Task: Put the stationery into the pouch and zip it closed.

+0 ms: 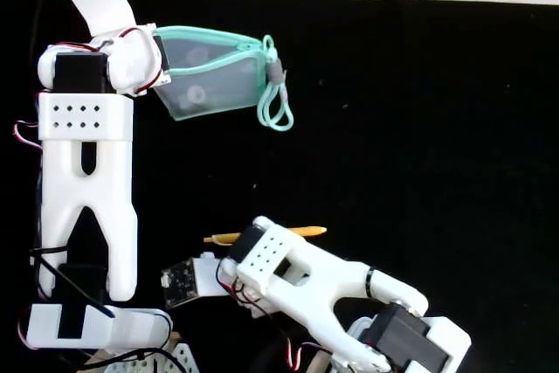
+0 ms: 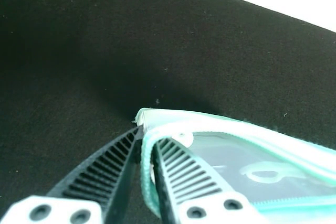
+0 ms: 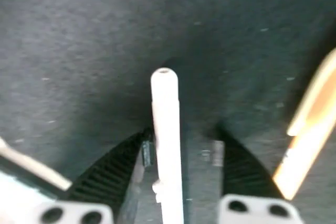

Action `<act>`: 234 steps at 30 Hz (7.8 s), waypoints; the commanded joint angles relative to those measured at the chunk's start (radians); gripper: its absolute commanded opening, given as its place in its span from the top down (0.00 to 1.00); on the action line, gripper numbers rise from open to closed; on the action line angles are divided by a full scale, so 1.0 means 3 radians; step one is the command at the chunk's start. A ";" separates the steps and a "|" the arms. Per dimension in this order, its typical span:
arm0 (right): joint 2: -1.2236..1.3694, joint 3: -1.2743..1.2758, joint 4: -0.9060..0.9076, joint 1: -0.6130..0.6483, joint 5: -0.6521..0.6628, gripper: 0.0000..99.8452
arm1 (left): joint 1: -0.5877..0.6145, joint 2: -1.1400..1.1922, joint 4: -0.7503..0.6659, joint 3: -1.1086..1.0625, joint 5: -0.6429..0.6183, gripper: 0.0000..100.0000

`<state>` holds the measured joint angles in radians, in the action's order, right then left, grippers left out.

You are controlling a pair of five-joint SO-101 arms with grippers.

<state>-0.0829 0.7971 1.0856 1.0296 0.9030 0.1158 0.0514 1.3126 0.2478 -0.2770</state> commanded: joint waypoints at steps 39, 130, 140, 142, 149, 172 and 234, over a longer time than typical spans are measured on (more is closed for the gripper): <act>-0.1005 -0.1383 0.0361 -0.1977 -0.2174 0.99 | 0.0028 0.0038 -0.0015 -0.0084 0.0005 0.99; 0.2309 -0.8564 0.2105 -0.1112 -0.3058 0.78 | 0.0049 0.0049 -0.0026 -0.0084 0.0020 0.99; 0.2304 -0.8564 0.2258 -0.1138 -0.2869 0.78 | 0.0049 0.0049 -0.0026 -0.0090 0.0020 0.99; 0.2263 -0.8564 0.2258 -0.1138 -0.2869 0.78 | 0.0049 0.0049 -0.0026 -0.0090 0.0020 0.99; 0.1823 -0.8508 0.2263 -0.1317 -0.2869 0.78 | 0.0049 0.0049 -0.0026 -0.0090 0.0020 0.99; -0.0130 -0.4488 0.2253 -0.1189 -0.1841 0.78 | 0.0043 0.0049 -0.0026 -0.0095 0.0020 0.99; 0.1189 -0.1670 -0.0371 -0.0335 -0.0240 0.78 | 0.0033 0.0453 0.0000 0.0069 0.0020 0.99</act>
<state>0.2608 0.3030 1.0411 0.9175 0.8278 0.1158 0.1266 1.3111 0.2739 -0.2770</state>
